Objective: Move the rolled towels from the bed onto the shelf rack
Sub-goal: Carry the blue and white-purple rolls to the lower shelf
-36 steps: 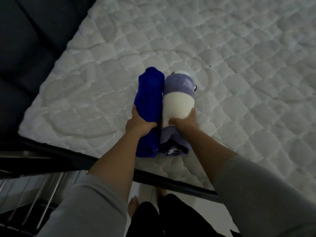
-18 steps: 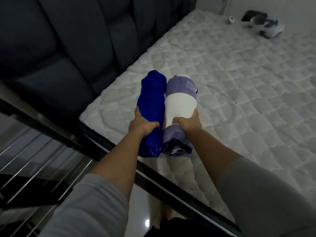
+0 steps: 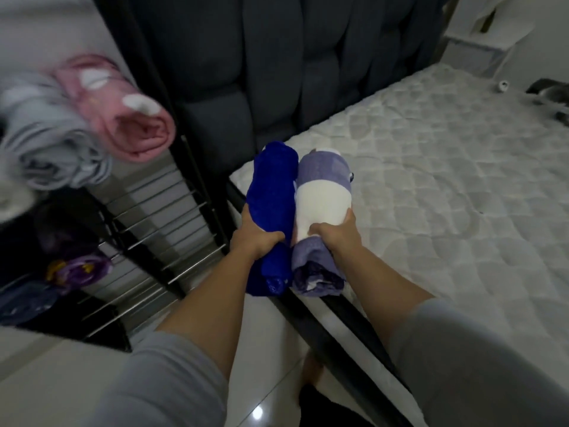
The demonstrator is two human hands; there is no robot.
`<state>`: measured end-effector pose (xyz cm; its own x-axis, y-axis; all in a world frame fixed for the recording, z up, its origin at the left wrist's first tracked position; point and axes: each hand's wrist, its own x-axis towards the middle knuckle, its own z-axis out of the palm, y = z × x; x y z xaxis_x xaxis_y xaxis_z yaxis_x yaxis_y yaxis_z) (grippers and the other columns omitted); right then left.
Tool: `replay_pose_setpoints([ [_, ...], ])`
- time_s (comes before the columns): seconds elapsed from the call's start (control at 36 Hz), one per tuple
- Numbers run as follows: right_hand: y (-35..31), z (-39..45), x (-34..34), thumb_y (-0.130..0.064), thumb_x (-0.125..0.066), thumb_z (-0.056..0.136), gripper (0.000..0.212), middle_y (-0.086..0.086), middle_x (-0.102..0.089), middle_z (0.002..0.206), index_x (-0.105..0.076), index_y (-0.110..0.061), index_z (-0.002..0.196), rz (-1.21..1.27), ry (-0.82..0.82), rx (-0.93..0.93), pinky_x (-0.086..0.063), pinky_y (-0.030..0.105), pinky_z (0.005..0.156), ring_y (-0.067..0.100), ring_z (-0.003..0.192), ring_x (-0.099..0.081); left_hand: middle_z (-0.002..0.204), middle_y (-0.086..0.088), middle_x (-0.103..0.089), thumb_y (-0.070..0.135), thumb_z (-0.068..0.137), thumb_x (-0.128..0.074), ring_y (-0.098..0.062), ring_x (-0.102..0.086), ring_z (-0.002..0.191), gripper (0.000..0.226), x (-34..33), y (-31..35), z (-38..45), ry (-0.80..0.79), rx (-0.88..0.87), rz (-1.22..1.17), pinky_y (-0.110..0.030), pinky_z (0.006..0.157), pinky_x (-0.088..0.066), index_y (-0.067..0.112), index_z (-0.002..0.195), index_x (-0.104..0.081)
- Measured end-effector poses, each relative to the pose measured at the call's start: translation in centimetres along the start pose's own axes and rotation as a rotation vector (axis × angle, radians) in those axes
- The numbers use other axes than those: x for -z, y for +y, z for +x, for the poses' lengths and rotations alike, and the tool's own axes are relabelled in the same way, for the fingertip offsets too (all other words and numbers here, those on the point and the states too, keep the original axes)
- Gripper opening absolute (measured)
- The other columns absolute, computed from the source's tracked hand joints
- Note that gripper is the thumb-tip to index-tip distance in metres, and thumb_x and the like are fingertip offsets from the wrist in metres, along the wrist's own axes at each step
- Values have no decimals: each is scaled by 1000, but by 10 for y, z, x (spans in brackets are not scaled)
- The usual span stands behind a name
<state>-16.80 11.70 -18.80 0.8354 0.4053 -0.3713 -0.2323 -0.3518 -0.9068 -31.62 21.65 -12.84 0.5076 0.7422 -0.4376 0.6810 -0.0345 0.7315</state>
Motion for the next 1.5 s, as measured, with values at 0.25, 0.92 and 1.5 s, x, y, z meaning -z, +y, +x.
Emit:
replay_pose_setpoints([
  [0.25,28,-34,-62,-36,-81,37,123,-6,-49,137,-27,-33,148,-50,-184,-41,-49,46,100,22,119,-55,152,-10,-34,28,72,-75,-37,-44,128,111,45,-66,-47,142,98,-54,-43,106,-41,30,154,0],
  [0.92,35,-86,-196,-30,-74,61,105,9,-45,146,-20,-29,151,-371,-542,171,-44,47,106,31,128,-50,148,-9,-41,30,67,-78,-35,-47,126,109,86,-213,-17,537,206,-286,-43,106,-41,31,152,-12],
  [1.5,105,-3,-291,-35,-71,78,100,11,-33,154,-8,-27,155,-356,-456,602,-36,40,110,34,136,-39,157,-7,-26,37,73,-73,-34,-35,138,108,70,-304,103,856,-112,-144,-41,112,-34,22,155,-5],
])
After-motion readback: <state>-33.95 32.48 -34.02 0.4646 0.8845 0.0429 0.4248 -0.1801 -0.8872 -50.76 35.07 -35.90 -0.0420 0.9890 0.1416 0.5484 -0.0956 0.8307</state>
